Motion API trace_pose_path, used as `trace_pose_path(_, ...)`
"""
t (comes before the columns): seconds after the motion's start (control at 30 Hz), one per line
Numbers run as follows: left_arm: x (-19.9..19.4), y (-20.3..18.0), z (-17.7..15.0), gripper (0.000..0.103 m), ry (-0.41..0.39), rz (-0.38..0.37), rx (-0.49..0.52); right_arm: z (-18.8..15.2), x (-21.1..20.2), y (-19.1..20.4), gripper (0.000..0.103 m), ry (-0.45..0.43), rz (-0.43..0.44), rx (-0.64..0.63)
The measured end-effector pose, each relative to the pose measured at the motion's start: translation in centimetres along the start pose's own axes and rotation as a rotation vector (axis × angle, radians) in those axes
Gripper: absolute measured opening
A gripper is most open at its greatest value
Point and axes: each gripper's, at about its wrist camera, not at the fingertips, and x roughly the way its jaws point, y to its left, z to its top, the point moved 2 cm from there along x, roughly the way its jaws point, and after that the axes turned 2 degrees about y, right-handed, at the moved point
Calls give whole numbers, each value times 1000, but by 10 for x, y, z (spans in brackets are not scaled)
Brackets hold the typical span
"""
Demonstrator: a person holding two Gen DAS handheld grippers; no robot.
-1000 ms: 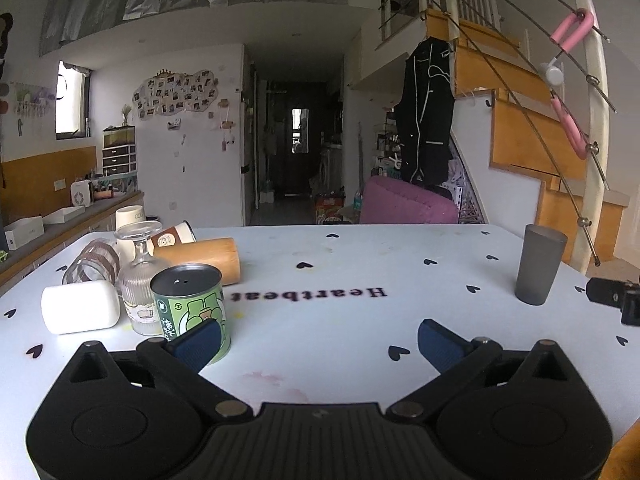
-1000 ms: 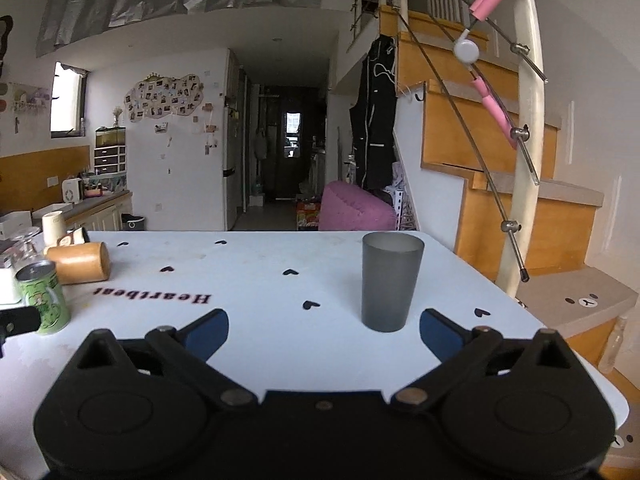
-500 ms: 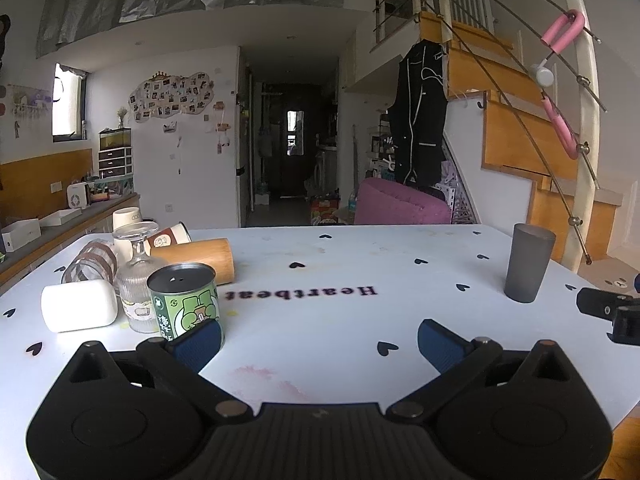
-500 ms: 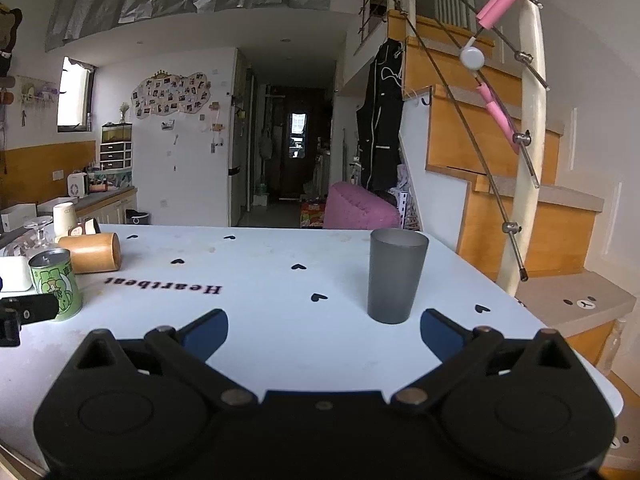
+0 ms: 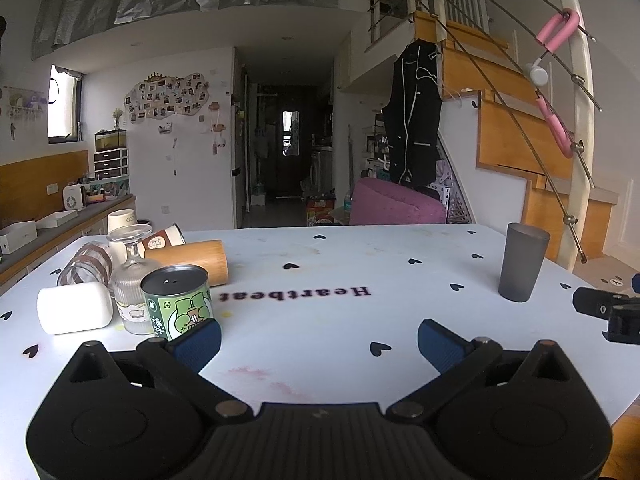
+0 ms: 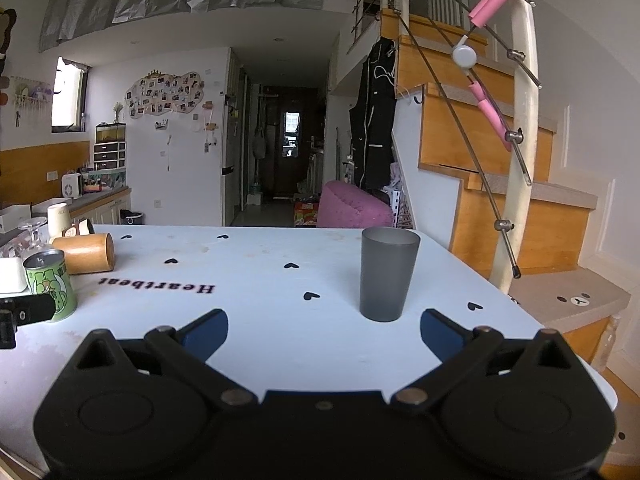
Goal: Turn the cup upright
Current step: 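Open the right tool and back away from the upright cup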
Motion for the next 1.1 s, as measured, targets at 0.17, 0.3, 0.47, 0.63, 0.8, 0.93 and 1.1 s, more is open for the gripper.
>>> trace_pose_path(0.17, 0, -3, -1, 103, 5, -1, 1, 0, 0, 0, 103, -2, 1, 0)
trace_pose_path(0.3, 1, -3, -1, 103, 5, -2, 1, 0, 0, 0, 103, -1, 2, -3)
trace_pose_path(0.47, 1, -2, -1, 103, 6, -1, 2, 0, 0, 0, 103, 3, 3, 0)
trace_pose_path(0.63, 1, -2, -1, 103, 5, -1, 1, 1, 0, -1, 103, -1, 3, -2)
trace_pose_path(0.8, 1, -3, -1, 103, 6, 0, 1, 1, 1, 0, 103, 0, 4, -4)
trace_pose_path(0.93, 1, -3, -1, 103, 5, -1, 2, 2, 1, -1, 103, -2, 6, -2)
trace_pose_path(1.1, 0, -3, -1, 103, 7, -1, 1, 2, 2, 0, 103, -1, 6, -4)
